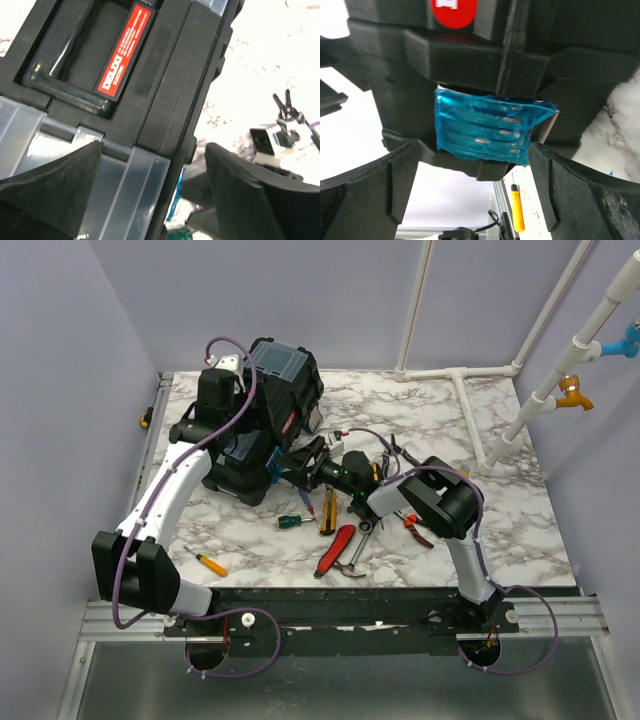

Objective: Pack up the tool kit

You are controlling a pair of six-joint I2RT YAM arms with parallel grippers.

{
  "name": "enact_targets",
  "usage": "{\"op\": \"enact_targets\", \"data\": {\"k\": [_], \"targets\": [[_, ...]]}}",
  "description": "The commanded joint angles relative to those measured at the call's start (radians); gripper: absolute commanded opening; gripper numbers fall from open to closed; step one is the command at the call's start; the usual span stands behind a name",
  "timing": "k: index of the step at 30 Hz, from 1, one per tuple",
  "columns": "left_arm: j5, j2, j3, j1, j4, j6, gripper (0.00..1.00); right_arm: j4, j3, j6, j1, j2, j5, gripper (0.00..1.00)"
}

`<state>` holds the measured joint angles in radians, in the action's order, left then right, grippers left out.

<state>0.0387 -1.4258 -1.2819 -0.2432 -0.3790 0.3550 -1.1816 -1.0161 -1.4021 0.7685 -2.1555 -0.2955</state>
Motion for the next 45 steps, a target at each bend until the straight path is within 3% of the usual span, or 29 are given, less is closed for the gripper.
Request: {"op": "enact_targets", "data": {"k": [1, 9, 15, 18, 21, 24, 35, 40, 45], "targets": [[-0.038, -0.007, -0.032, 0.098, -0.328, 0.022, 0.98, 0.077, -0.051, -0.027, -0.002, -0.031, 0.032, 1.00], [-0.089, -0.036, 0.010, 0.340, -0.248, 0.027, 0.98, 0.229, -0.105, 0.008, -0.002, -0.028, 0.046, 1.00], [-0.090, -0.123, 0.024, 0.353, -0.217, -0.007, 0.99, 0.242, -0.142, -0.009, -0.003, -0.068, 0.020, 1.00], [-0.201, -0.107, 0.081, 0.351, -0.143, 0.009, 0.98, 0.193, -0.142, -0.025, -0.003, -0.085, 0.010, 1.00], [-0.278, -0.087, 0.148, 0.319, -0.072, 0.046, 0.99, 0.186, -0.144, -0.017, -0.006, -0.086, 0.017, 1.00], [-0.224, -0.078, 0.208, 0.259, -0.044, 0.070, 0.98, 0.206, -0.151, -0.016, -0.023, -0.083, 0.017, 1.00], [-0.280, 0.034, 0.392, 0.024, 0.126, 0.248, 0.99, 0.192, -0.028, 0.015, -0.158, 0.005, -0.013, 1.00], [-0.301, 0.035, 0.318, -0.037, 0.119, 0.272, 0.98, 0.197, -0.011, 0.055, -0.173, 0.036, -0.036, 1.00], [-0.155, 0.081, 0.139, -0.024, -0.094, 0.159, 0.98, 0.258, -0.031, 0.093, -0.173, 0.062, -0.051, 1.00]]}}
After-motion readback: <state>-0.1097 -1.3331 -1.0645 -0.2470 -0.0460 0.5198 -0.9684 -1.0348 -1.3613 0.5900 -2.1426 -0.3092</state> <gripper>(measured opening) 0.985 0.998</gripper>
